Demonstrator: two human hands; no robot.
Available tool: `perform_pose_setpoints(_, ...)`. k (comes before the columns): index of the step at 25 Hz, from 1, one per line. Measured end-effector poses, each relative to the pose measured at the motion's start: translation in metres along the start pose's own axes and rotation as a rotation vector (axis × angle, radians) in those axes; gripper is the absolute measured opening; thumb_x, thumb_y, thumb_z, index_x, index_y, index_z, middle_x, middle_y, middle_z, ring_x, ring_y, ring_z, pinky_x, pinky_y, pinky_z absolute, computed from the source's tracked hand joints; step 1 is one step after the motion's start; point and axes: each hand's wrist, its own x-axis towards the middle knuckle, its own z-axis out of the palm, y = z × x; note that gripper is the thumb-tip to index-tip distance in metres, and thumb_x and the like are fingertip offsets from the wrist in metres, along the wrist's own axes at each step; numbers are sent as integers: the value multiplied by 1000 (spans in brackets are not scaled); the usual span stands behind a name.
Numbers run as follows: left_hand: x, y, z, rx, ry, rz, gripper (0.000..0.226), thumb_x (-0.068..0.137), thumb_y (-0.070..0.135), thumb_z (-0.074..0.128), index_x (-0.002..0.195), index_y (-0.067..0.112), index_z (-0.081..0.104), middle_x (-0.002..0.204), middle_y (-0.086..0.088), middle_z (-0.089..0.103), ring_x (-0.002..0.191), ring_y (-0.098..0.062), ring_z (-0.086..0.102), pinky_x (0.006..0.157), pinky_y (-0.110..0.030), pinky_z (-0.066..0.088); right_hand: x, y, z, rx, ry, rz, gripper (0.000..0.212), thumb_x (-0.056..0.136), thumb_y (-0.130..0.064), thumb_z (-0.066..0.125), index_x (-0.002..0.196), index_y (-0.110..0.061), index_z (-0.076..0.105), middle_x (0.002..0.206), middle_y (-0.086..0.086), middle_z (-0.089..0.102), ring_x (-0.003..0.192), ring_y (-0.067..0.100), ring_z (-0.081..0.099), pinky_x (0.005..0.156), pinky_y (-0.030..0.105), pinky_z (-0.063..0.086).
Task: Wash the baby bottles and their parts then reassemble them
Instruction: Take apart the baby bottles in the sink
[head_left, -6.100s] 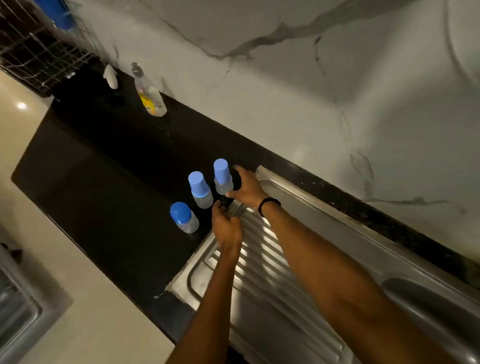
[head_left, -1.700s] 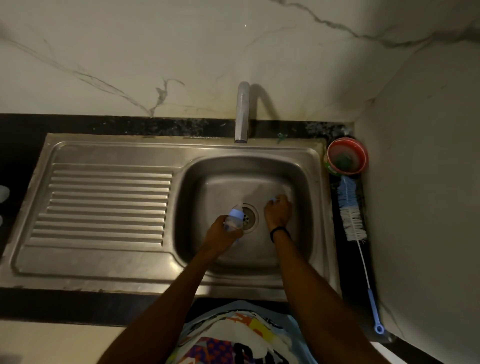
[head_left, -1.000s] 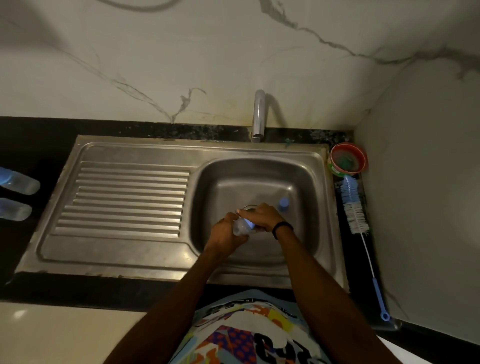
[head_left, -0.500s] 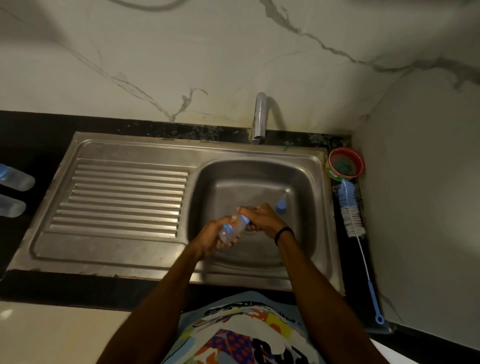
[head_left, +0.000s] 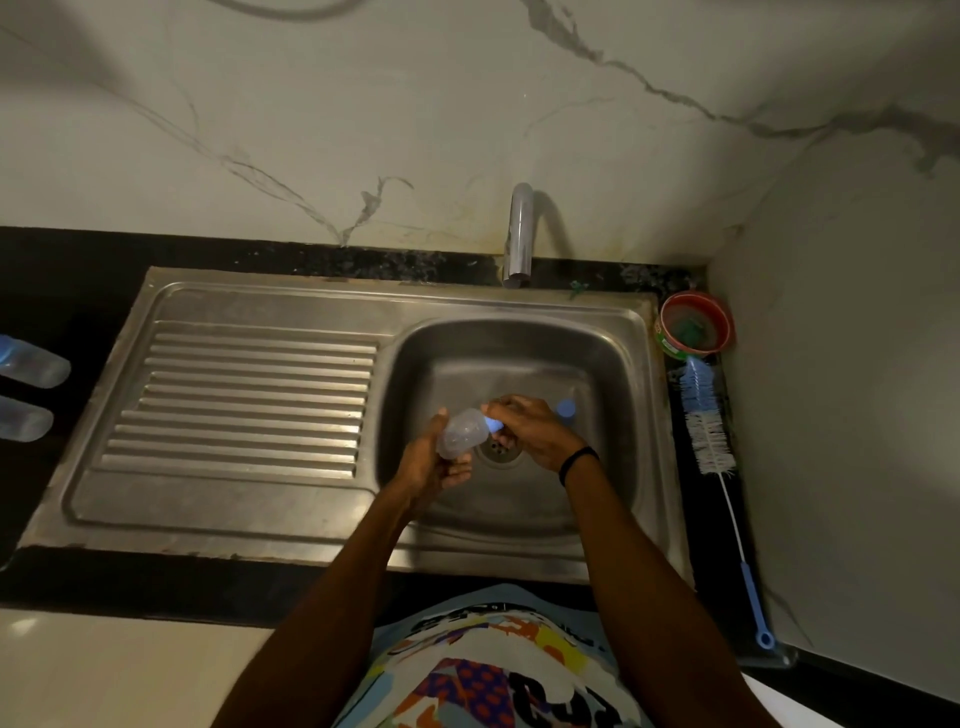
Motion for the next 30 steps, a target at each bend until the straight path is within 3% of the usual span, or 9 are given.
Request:
perform_pose_setpoints(2, 3, -5, -3, -64, 1, 12, 40, 97, 29, 60, 135, 16, 56, 116, -17, 63, 99, -30, 64, 81, -40, 56, -1, -3, -2, 34, -23, 9, 33, 86, -27, 72, 107, -1, 68, 81, 13, 62, 68, 21, 53, 59, 28, 44)
perform_pose_setpoints(4, 2, -5, -8, -99, 42, 25, 36, 95, 13, 57, 131, 14, 57, 105, -14, 65, 90, -27, 64, 76, -36, 54, -2, -5, -3, 83, -21, 16, 28, 90, -21, 68, 110, -2, 67, 86, 10, 65, 71, 17, 58, 60, 24, 49)
perform_pose_setpoints(7, -1, -6, -11, -48, 28, -78, 30, 97, 26, 56, 114, 4, 67, 84, -13, 64, 68, -19, 57, 63, -28, 47, 0, -5, -3, 105, -43, 22, 19, 93, -20, 63, 108, -9, 69, 99, 8, 68, 85, 15, 64, 71, 25, 55)
perform_pose_setpoints(11, -5, -12, -4, -114, -67, -45, 38, 96, 40, 58, 119, 11, 68, 109, -15, 74, 103, -30, 67, 100, -46, 50, 2, 2, 6, 62, -64, 65, 22, 91, -25, 62, 107, -11, 68, 101, 12, 68, 85, 18, 64, 70, 26, 53)
perform_pose_setpoints(14, 0, -12, -12, -88, -131, -26, 42, 99, 51, 51, 122, 19, 68, 113, -10, 74, 107, -26, 68, 101, -45, 51, 4, 9, 8, 68, -22, 87, 32, 75, -29, 69, 99, -8, 68, 82, 12, 63, 70, 19, 55, 64, 29, 47)
perform_pose_setpoints(17, 16, -16, -19, 106, -127, 11, 39, 92, 47, 67, 121, 22, 66, 121, -11, 69, 109, -25, 66, 98, -45, 54, 10, 18, 5, 37, 38, 107, 19, 72, -23, 69, 85, -9, 66, 76, 11, 60, 70, 22, 54, 64, 32, 48)
perform_pose_setpoints(21, 67, -25, -20, 315, 236, 70, 51, 80, 29, 85, 121, 10, 60, 113, -11, 67, 91, -21, 67, 83, -41, 58, 18, 28, -2, -7, 216, 150, 8, 77, -17, 69, 84, -12, 66, 89, 9, 71, 80, 20, 66, 76, 33, 58)
perform_pose_setpoints(25, 117, -16, -25, 833, 406, 89, 71, 78, 39, 82, 137, 10, 53, 132, -16, 58, 121, -35, 56, 99, -41, 48, 24, 35, -6, 29, 298, 186, 21, 83, -22, 72, 102, -14, 67, 101, 9, 70, 89, 19, 68, 79, 32, 60)
perform_pose_setpoints(30, 155, 0, -11, 1090, 454, 64, 85, 84, 50, 72, 149, 11, 35, 146, -22, 46, 132, -42, 45, 105, -47, 42, 29, 41, -8, 58, 309, 205, 28, 83, -26, 75, 107, -12, 67, 101, 10, 69, 80, 14, 64, 68, 24, 53)
